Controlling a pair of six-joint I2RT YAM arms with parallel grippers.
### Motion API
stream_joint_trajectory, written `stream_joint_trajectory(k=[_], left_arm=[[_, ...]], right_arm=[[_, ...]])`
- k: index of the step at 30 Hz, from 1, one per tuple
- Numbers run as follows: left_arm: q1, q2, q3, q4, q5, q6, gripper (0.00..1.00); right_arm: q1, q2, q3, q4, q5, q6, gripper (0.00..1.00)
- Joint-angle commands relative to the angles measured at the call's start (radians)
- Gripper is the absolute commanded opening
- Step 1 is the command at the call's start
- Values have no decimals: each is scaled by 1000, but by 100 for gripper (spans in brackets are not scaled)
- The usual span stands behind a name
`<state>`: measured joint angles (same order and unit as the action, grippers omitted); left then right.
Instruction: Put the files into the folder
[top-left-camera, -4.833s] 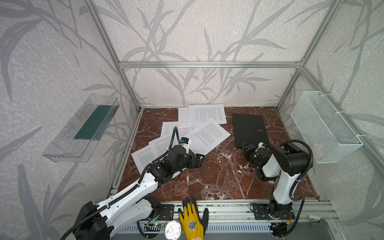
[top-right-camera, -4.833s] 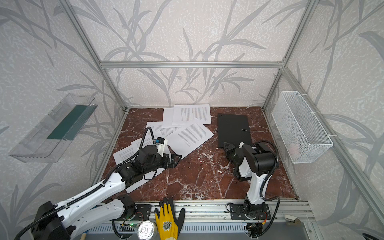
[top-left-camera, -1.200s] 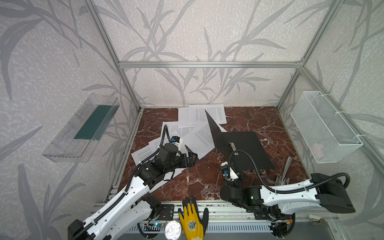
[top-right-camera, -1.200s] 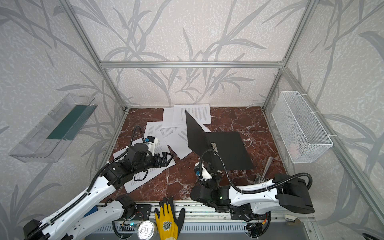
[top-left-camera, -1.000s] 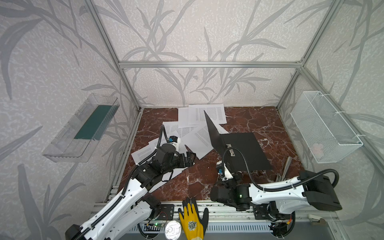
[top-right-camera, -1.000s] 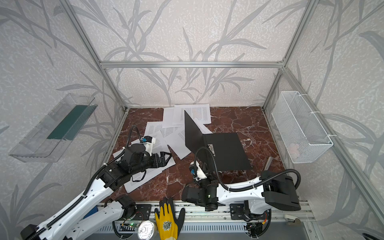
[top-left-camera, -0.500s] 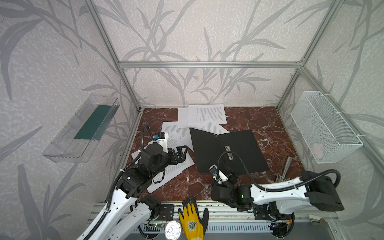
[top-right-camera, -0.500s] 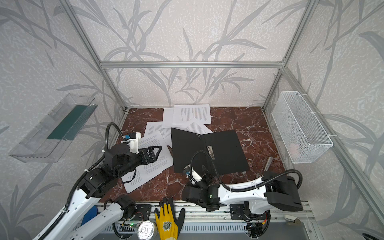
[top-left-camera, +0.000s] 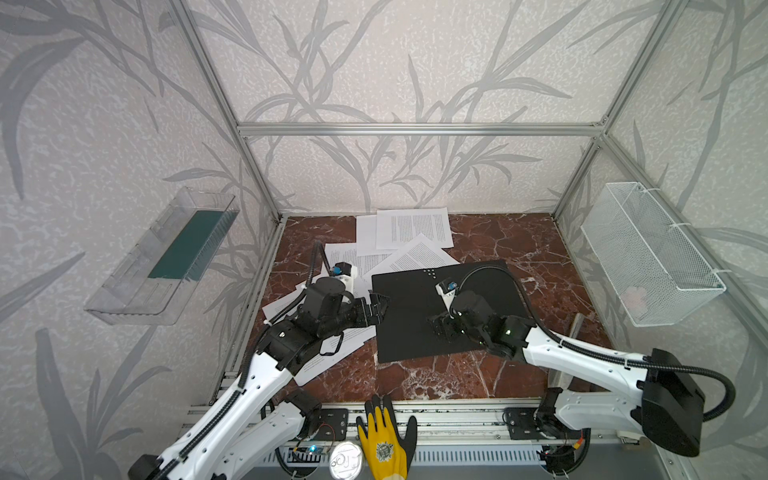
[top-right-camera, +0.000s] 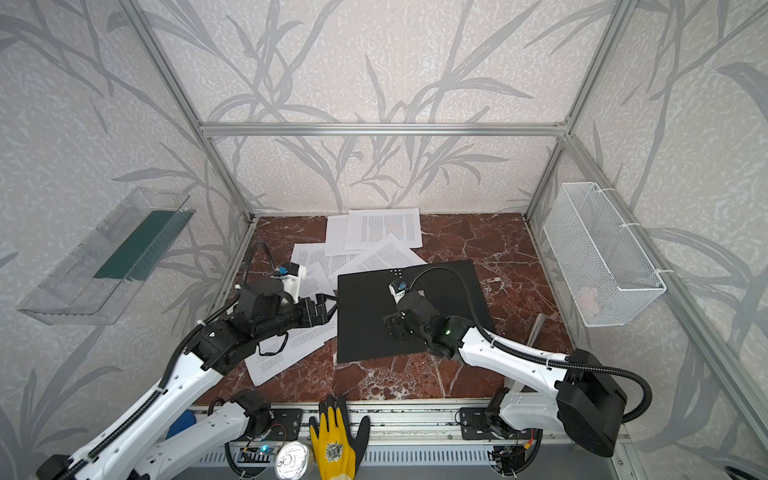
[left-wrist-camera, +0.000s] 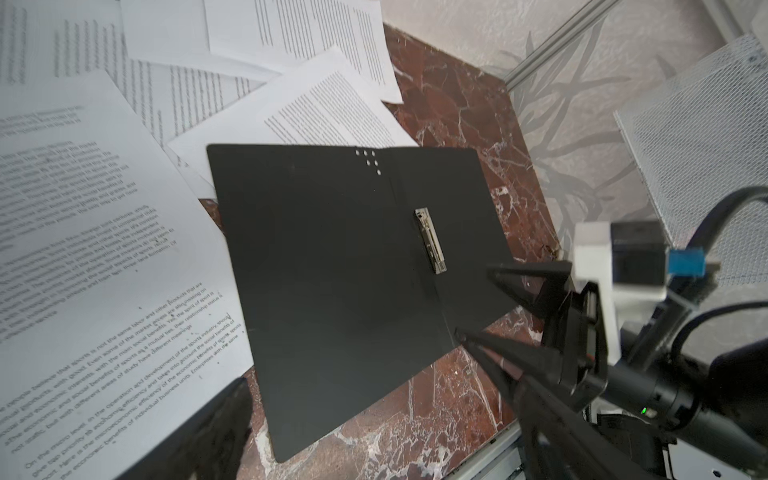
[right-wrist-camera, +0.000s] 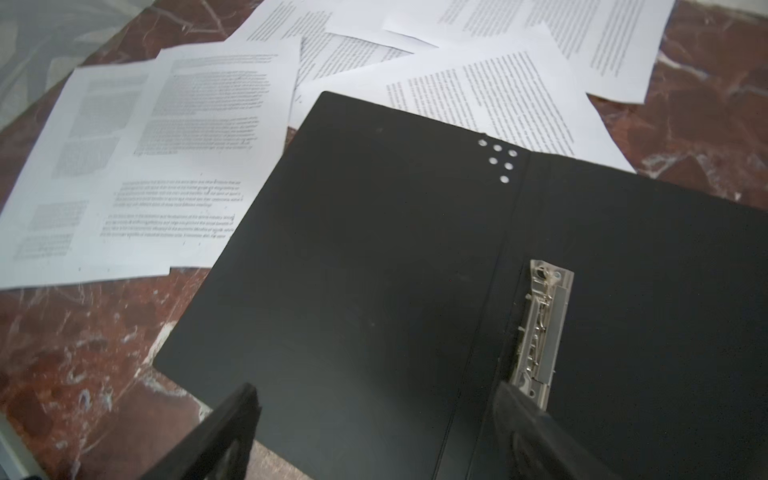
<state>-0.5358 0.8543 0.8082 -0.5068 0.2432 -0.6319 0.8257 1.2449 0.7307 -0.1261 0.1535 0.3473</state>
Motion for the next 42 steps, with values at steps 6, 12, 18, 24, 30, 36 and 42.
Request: stream_joint_trajectory(k=[6, 12, 18, 24, 30, 36, 42], left_arm=[[-72, 225, -119, 265, 153, -57, 99], [-105, 399, -148, 356, 184, -52, 99], [-106, 494, -181, 352, 125, -41, 99], [-104, 540, -221, 322, 68, -43, 99], [-105, 585, -219, 286, -8, -48, 99], [-104, 648, -195, 269, -24, -43, 99], [-103, 667, -184, 256, -42, -37, 99]], right_arm=[[-297, 82, -71, 52, -228, 113, 68], [-328, 188, -56, 66, -241, 110, 45], [-329, 298, -6, 42, -291, 86, 33], [-331, 335, 3, 52, -299, 86, 21], [-354, 318, -13, 74, -333, 96, 20], [-398, 309, -28, 104, -392, 108, 20], [-422, 318, -37, 123, -411, 115, 18]])
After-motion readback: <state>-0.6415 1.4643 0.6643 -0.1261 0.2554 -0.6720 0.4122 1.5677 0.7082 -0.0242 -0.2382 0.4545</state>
